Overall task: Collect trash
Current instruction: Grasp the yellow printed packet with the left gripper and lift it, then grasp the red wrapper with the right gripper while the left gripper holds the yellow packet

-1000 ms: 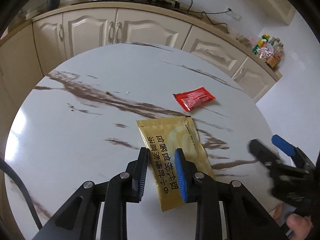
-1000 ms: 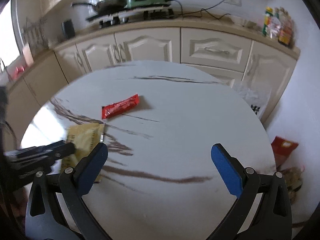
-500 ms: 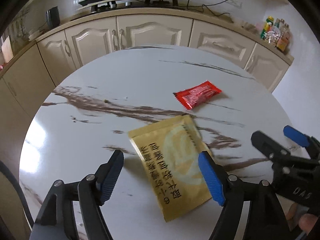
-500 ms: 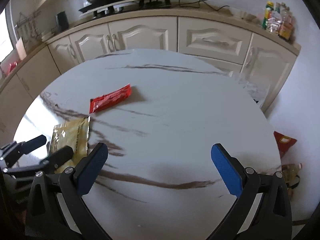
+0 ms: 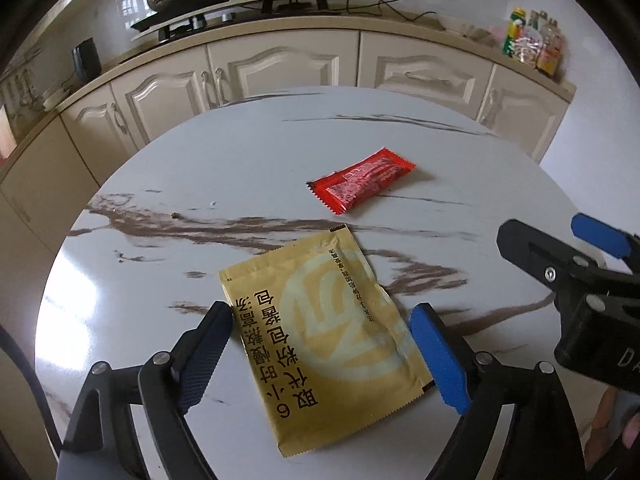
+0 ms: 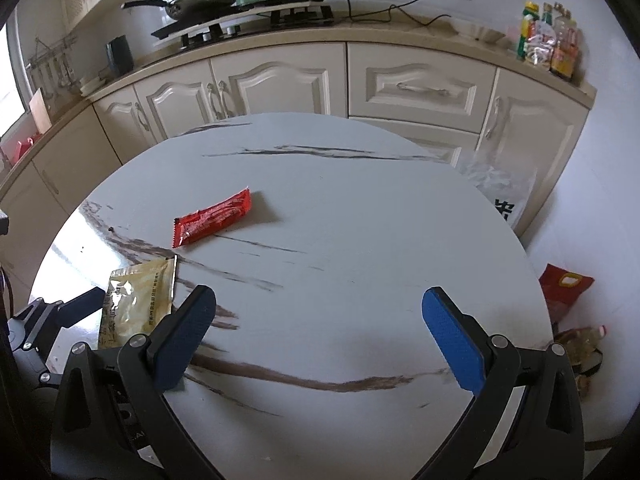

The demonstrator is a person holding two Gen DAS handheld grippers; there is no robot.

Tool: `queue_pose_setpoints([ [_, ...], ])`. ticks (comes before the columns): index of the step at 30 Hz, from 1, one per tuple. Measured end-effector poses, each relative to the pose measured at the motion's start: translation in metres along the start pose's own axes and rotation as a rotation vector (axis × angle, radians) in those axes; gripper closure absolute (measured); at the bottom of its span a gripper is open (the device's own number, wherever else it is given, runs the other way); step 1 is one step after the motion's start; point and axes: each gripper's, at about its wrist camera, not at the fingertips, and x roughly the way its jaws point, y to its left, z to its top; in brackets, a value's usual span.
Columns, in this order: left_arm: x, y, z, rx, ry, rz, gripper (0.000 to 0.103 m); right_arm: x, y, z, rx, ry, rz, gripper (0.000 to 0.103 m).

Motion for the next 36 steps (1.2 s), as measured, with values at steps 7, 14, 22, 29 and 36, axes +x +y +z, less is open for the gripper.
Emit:
queue_pose_setpoints([
  [7,-0.009,0.013,-0.004,0.021,-0.024,-0.026,0.039,0.000,0.004,0.000,-0.002,0.005,0.010,0.000],
  [14,-0.018,0.041,-0.014,-0.011,-0.019,-0.048,0.043,0.008,0.022,0.003,-0.023,0.023,0.017,0.000],
  [22,-0.051,0.091,-0.024,-0.084,-0.058,-0.075,0.044,0.037,0.081,0.027,-0.055,0.039,0.045,0.000],
  [29,-0.066,0.131,-0.036,-0.118,-0.069,-0.079,0.044,0.080,0.113,0.042,-0.036,0.104,0.008,0.004],
  [36,-0.076,0.149,-0.043,-0.137,-0.077,-0.100,0.044,0.080,0.106,0.042,-0.035,0.084,-0.023,0.048],
])
